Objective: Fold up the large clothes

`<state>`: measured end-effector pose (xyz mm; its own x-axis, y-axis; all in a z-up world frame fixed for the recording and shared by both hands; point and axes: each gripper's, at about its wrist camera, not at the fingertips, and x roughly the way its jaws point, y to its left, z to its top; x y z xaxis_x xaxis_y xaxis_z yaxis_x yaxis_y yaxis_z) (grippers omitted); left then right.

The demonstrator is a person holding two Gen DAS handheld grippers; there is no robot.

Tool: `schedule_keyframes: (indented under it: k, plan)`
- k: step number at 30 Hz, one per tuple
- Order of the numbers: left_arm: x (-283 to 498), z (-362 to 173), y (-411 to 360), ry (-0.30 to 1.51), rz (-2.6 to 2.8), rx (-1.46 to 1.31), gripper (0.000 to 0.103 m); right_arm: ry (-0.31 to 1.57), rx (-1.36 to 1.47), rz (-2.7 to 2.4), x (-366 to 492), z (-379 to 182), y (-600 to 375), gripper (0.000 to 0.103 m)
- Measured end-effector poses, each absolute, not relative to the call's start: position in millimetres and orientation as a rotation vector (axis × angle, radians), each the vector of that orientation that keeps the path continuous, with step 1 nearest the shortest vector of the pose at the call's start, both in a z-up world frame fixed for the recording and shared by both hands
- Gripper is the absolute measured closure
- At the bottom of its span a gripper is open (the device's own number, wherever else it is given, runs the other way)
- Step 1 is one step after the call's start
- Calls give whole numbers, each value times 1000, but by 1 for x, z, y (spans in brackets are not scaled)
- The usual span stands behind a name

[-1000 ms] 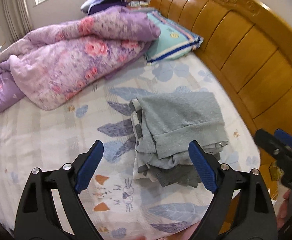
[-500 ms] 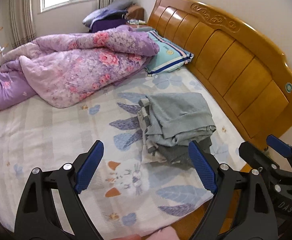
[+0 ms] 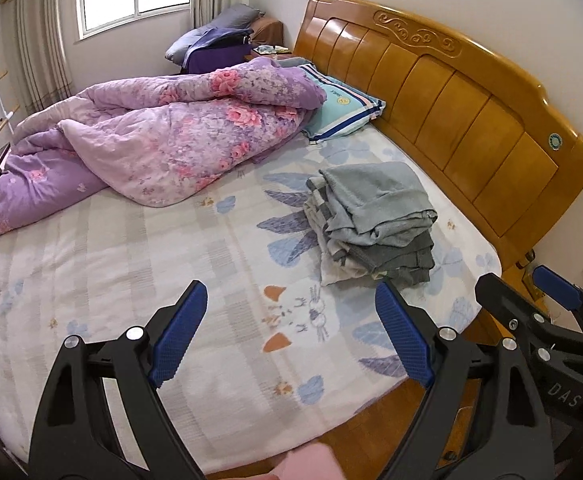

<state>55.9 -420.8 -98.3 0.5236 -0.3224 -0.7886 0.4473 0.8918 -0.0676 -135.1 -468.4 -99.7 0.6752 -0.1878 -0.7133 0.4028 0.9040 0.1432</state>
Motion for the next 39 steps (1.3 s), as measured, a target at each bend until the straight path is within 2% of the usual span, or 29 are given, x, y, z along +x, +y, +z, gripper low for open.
schedule_keyframes:
  k: [16,39]
  plan:
    - [109,-102,-372,919,-567,175,18,746,313,-459,-105,-111,-415,8]
    - [152,-119,-383,927,-643,227,18,749,281,-543,-72,-117,-408,8]
